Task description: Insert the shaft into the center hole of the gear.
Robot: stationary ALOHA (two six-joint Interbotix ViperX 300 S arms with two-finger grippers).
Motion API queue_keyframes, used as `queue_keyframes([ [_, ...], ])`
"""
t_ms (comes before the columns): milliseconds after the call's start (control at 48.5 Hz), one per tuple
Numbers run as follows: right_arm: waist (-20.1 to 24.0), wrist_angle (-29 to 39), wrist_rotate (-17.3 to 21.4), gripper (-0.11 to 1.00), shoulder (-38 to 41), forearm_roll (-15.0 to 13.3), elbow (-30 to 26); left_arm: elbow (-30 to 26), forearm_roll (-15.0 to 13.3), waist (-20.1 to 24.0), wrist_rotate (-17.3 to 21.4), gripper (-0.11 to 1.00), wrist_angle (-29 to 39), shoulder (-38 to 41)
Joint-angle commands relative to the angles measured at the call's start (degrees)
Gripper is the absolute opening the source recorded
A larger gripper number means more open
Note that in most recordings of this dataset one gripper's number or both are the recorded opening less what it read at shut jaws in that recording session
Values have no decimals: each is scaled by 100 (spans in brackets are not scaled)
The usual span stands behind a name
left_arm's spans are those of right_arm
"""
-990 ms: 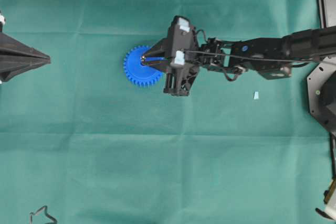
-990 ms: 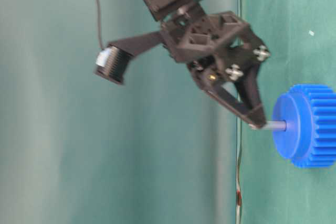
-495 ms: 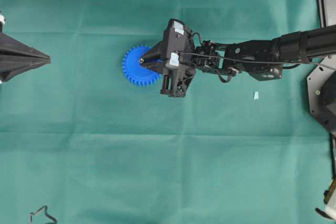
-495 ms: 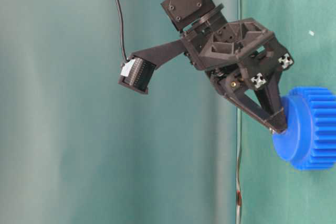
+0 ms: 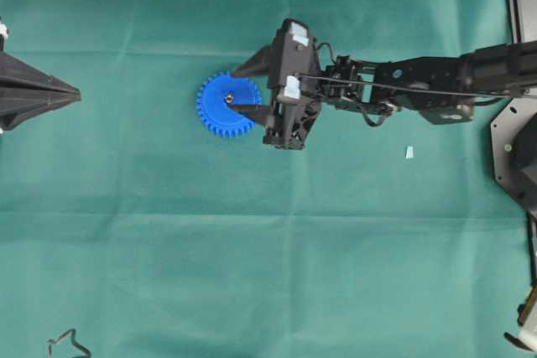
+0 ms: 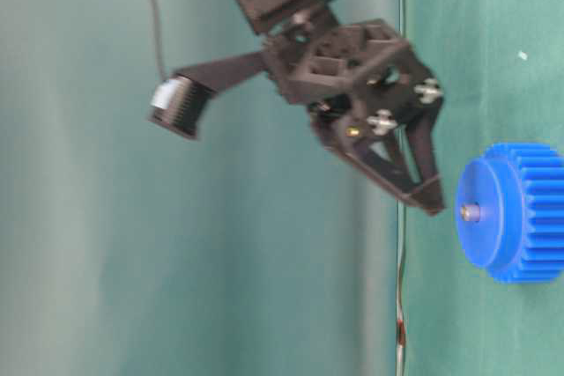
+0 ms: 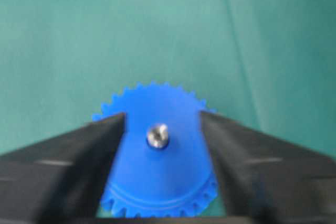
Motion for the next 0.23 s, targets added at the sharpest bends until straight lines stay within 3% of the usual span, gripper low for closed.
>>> queue_keyframes([
  [0, 0, 26, -26, 87, -325, -18, -26, -149, 18, 18, 9, 0, -26, 44],
  [62, 0, 79, -70, 94, -448, -18, -26, -149, 18, 18, 9, 0, -26, 44],
  [206, -18, 202, -158, 87, -721, -26, -26, -149, 18, 18, 9, 0, -35, 44],
])
